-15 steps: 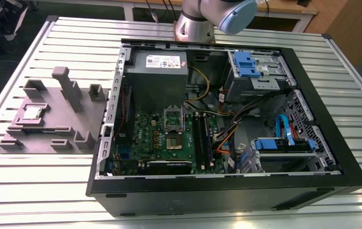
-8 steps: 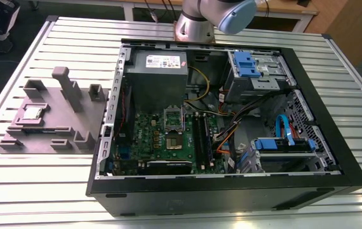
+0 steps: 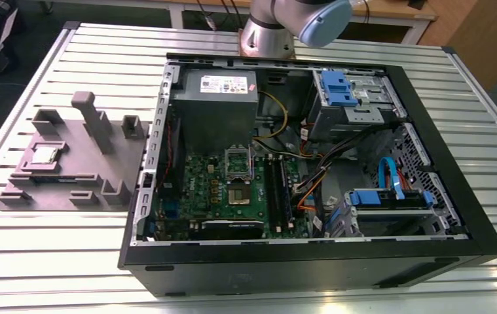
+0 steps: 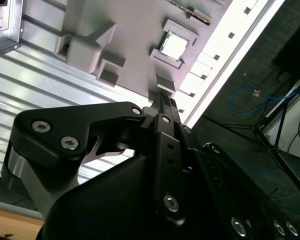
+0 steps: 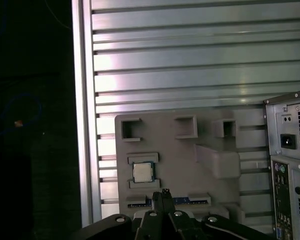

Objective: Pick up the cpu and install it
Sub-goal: 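Reach for the cpu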

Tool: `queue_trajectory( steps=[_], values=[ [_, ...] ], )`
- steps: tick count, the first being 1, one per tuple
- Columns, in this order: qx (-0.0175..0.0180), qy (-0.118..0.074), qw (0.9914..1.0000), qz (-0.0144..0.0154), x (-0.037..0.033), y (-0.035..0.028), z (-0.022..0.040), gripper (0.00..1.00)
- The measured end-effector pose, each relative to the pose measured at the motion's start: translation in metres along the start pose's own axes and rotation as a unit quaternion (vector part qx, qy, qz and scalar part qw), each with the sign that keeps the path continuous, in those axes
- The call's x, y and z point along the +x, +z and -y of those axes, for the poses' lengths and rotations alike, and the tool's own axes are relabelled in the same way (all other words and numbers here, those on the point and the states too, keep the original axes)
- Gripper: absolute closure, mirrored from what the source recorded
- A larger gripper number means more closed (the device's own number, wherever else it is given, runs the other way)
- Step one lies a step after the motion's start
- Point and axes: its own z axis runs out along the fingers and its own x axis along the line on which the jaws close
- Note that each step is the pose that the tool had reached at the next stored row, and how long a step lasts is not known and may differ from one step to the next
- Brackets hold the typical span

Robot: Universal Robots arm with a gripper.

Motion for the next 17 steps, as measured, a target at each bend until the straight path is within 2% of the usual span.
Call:
queue_trajectory(
  steps=[15,17],
  values=[
    [0.0000,0.000,1.00000,0.0000,0.0189,0.0001,0.0014,0.89],
    [0.0000,0.000,1.00000,-0.0001,0.0195,0.0001,0.0015,0.89]
  ],
)
